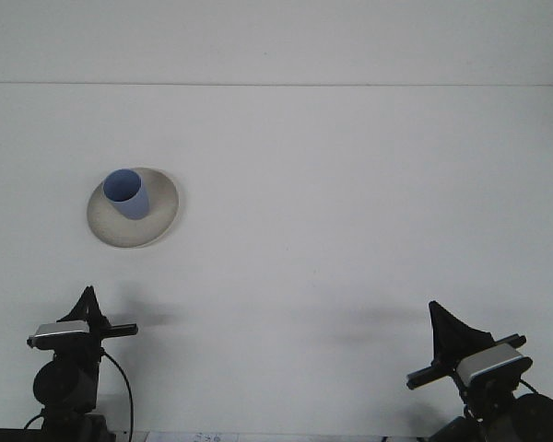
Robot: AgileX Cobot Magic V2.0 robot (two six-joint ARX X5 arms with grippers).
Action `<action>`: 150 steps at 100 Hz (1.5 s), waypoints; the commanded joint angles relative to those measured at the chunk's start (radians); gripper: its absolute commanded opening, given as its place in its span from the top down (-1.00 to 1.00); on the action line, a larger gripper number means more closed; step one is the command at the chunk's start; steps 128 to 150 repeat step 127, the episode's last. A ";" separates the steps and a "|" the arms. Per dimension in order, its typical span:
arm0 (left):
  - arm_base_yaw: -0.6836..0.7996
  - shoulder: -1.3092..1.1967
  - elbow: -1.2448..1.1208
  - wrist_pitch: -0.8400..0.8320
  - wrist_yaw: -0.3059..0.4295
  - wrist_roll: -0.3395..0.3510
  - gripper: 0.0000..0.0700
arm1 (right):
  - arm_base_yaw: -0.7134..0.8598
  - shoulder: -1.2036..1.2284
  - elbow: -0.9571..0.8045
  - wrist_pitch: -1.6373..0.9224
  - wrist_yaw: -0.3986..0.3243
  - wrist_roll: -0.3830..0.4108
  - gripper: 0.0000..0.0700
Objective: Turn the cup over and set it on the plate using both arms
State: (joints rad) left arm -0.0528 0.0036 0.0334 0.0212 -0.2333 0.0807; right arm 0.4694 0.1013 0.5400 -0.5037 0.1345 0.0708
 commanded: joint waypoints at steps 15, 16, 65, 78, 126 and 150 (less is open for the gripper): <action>0.001 -0.001 -0.019 0.010 -0.002 0.008 0.96 | -0.348 -0.048 -0.243 0.243 -0.159 -0.006 0.98; 0.001 -0.001 -0.019 0.010 -0.002 0.008 0.96 | -0.359 -0.052 -0.255 0.254 -0.167 -0.003 0.98; 0.001 -0.001 -0.019 0.010 -0.002 0.008 0.96 | -0.491 -0.100 -0.527 0.435 -0.180 0.039 0.98; 0.001 -0.001 -0.019 0.010 -0.002 0.008 0.96 | -0.491 -0.100 -0.527 0.430 -0.187 0.037 0.98; 0.001 -0.001 -0.019 0.010 -0.002 0.008 0.96 | -0.491 -0.100 -0.527 0.459 -0.187 0.037 0.98; 0.001 -0.001 -0.019 0.010 -0.002 0.008 0.96 | -0.491 -0.100 -0.527 0.459 -0.187 0.037 0.98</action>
